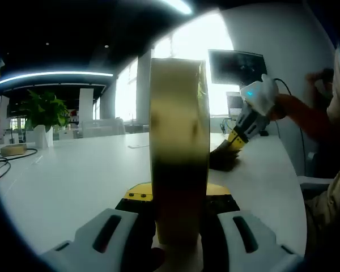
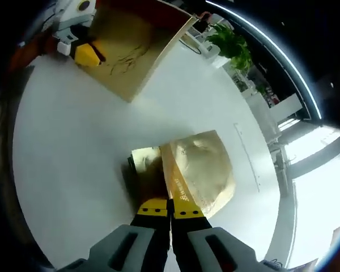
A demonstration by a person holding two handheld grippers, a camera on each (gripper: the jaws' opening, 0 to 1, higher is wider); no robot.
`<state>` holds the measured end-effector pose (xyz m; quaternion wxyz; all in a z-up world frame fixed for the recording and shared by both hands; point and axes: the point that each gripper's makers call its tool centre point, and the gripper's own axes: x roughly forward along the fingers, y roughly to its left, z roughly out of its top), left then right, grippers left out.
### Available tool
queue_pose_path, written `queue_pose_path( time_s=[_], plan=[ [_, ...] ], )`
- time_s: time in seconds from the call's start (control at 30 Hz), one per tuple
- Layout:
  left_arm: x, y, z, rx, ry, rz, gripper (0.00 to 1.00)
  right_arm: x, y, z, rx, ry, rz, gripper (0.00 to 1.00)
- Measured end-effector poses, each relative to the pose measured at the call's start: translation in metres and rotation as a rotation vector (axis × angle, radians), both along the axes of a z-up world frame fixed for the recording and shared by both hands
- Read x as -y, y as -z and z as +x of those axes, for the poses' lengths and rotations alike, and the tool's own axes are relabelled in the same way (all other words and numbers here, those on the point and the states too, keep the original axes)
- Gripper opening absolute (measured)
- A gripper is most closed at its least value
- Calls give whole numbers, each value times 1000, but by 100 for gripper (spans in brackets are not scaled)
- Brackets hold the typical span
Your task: Extract single mask from mask box in order stack masks on table
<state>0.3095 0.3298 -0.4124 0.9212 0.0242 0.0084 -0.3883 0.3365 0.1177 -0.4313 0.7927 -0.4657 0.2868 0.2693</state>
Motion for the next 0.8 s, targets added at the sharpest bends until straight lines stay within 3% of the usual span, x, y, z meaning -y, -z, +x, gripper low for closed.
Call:
queue_pose_path(
  time_s=[0.13, 0.37, 0.8],
  plan=[
    [0, 0, 0, 0, 0, 0, 20, 2, -5, 2, 33, 14, -9, 0],
    [0, 0, 0, 0, 0, 0, 20, 0, -2, 0, 26, -29, -56, 0],
    [0, 0, 0, 0, 1, 0, 20, -6, -8, -10, 27, -86, -22, 9]
  ],
)
